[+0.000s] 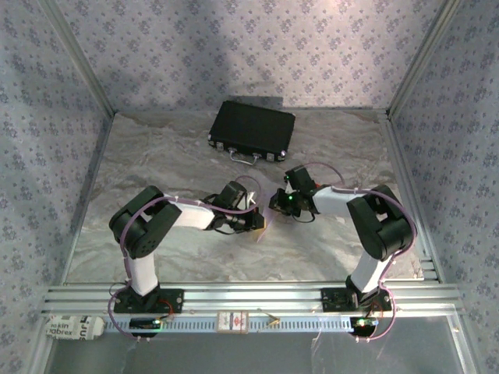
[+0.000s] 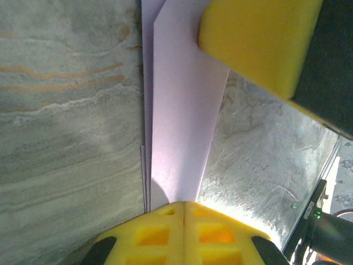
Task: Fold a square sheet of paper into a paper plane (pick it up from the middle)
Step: Fold the wing for the fifth time at the center of the table.
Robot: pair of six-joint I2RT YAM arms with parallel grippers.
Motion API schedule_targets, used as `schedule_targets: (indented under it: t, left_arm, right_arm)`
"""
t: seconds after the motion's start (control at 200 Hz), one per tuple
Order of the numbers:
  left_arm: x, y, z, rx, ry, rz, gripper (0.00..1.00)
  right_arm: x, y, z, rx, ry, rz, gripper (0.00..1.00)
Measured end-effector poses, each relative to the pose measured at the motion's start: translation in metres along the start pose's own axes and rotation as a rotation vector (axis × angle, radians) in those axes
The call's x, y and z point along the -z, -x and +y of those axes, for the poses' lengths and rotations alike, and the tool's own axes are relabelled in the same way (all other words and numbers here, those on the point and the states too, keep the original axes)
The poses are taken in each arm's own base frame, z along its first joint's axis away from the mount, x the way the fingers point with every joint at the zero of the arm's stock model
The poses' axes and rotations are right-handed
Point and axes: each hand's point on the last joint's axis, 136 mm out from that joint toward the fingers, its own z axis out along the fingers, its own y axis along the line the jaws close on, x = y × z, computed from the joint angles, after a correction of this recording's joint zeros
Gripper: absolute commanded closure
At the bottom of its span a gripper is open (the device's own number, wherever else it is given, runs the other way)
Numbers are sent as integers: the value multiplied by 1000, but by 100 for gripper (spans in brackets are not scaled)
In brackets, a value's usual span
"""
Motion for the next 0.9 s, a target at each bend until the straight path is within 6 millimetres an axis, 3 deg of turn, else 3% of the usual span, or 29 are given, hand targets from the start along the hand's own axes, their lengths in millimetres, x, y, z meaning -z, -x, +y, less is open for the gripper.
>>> schedule_targets:
  t: [0.9]
  left_arm:
    - [-2,-2,-1,-27,-8,22,100]
  right_arm:
    - [14,42,-32,-121,27,-82,83]
